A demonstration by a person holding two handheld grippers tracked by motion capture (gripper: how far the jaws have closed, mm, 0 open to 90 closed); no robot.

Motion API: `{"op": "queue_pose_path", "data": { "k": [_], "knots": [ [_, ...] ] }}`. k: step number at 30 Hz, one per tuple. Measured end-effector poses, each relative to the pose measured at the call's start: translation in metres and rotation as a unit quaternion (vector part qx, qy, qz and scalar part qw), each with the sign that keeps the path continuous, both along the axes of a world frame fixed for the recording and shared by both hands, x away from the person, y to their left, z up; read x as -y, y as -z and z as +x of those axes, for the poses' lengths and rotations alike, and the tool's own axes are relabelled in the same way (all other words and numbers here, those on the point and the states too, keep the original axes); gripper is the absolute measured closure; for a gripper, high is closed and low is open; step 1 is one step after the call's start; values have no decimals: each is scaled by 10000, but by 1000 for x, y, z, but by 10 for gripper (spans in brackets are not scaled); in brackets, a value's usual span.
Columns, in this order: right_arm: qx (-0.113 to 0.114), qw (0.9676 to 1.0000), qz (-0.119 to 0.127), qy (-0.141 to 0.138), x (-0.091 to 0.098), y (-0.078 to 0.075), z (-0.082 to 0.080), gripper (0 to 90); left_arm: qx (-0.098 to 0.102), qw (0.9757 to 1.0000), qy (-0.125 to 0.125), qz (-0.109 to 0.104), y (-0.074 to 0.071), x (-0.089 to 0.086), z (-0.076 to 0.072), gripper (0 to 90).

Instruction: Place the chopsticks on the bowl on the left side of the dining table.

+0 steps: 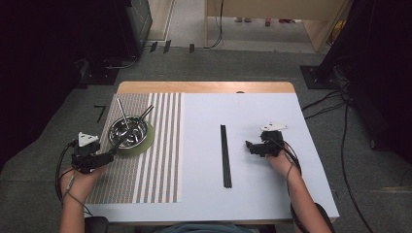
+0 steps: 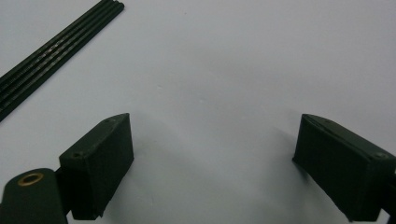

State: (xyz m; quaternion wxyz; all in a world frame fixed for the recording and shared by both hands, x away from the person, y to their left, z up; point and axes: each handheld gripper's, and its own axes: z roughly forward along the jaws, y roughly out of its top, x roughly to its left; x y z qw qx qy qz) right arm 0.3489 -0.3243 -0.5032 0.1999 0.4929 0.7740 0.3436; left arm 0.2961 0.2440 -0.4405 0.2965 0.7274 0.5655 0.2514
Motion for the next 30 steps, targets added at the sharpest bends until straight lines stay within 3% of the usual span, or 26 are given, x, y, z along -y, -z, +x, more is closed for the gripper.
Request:
{"op": "queue_pose_path", "data": {
  "k": [5,13,30],
  "knots": [
    [-1,10000,1,1,0,0,0,112,91,9998,-145,-101,0,-7,1,378],
    [3,10000,5,-1,0,0,0,112,168,9995,-277,-49,0,-13,3,420],
    [-2,10000,5,-2,0,0,0,112,105,9994,-331,-80,5,-19,11,539]
  ]
}}
